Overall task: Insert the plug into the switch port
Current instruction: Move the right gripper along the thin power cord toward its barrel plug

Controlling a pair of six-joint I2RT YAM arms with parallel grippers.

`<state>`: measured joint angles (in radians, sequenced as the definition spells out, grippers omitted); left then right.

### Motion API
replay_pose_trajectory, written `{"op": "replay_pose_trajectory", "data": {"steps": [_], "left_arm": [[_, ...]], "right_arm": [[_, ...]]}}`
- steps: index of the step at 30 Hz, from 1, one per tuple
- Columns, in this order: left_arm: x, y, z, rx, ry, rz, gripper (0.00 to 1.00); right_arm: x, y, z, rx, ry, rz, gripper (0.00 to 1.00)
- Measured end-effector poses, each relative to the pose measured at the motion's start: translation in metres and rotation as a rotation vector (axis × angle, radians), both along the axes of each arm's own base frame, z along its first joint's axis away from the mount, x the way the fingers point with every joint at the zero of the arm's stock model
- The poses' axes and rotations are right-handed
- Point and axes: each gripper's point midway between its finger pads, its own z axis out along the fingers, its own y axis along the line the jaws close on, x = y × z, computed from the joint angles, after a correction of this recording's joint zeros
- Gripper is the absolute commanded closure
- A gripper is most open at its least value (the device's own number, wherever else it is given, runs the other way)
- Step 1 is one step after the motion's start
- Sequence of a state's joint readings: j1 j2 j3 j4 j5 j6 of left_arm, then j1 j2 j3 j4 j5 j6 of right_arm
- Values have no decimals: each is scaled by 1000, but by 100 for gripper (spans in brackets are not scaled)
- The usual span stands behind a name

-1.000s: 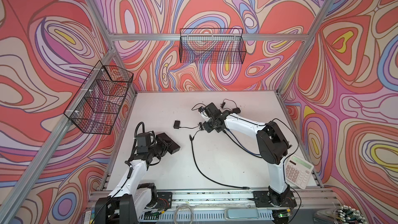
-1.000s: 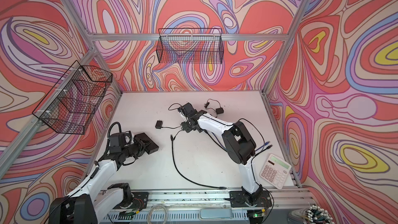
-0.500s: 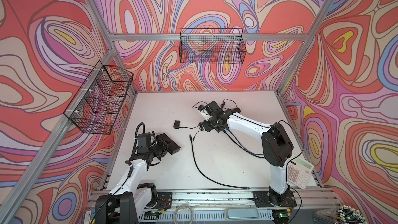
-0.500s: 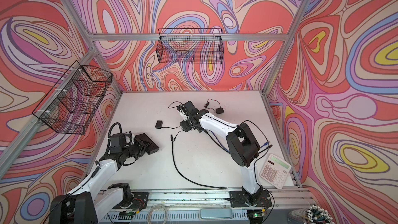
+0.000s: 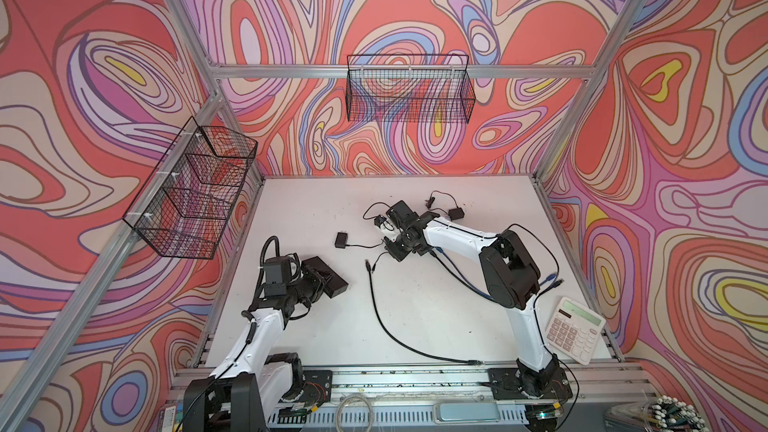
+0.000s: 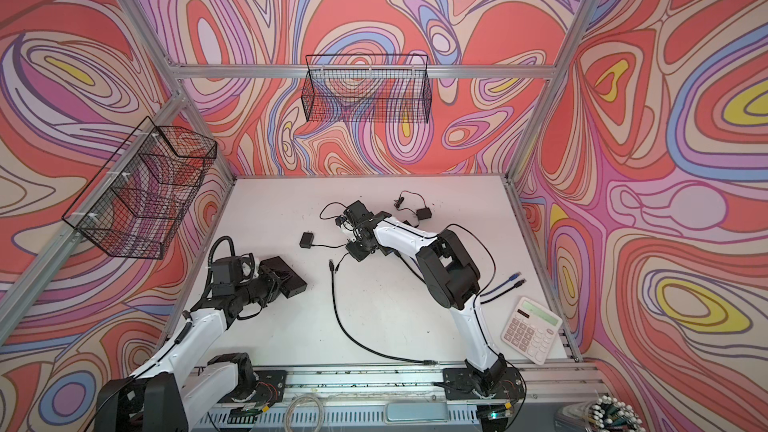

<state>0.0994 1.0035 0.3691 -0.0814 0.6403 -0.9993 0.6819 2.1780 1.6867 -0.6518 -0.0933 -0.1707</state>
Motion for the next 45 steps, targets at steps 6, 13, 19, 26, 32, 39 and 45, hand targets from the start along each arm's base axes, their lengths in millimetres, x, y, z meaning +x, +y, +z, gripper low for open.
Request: {"op": "replay_pose_trajectory", "data": {"steps": [6, 13, 19, 26, 32, 39, 45], "left_arm": [[0, -1, 0, -3, 0, -3, 78], [0, -1, 0, -5, 0, -5, 78], [-1, -1, -1, -6, 7, -5, 78], [0, -1, -2, -6, 11, -5, 78], [0, -1, -2, -6, 9, -5, 78], [3, -1, -1, -10, -1, -1, 78], [4, -1, 0, -13, -8, -2, 78]], "right_arm": [[4, 1, -6, -20, -4, 17, 76], [5, -1, -20, -40, 14, 23, 83], [5, -3, -22, -34, 24, 17, 98], [-7, -10, -21, -15, 45, -4, 100], [-35, -22, -11, 33, 112, -61, 100], [-53, -29, 33, 155, 100, -151, 100], [-68, -34, 44, 224, 122, -212, 100]]}}
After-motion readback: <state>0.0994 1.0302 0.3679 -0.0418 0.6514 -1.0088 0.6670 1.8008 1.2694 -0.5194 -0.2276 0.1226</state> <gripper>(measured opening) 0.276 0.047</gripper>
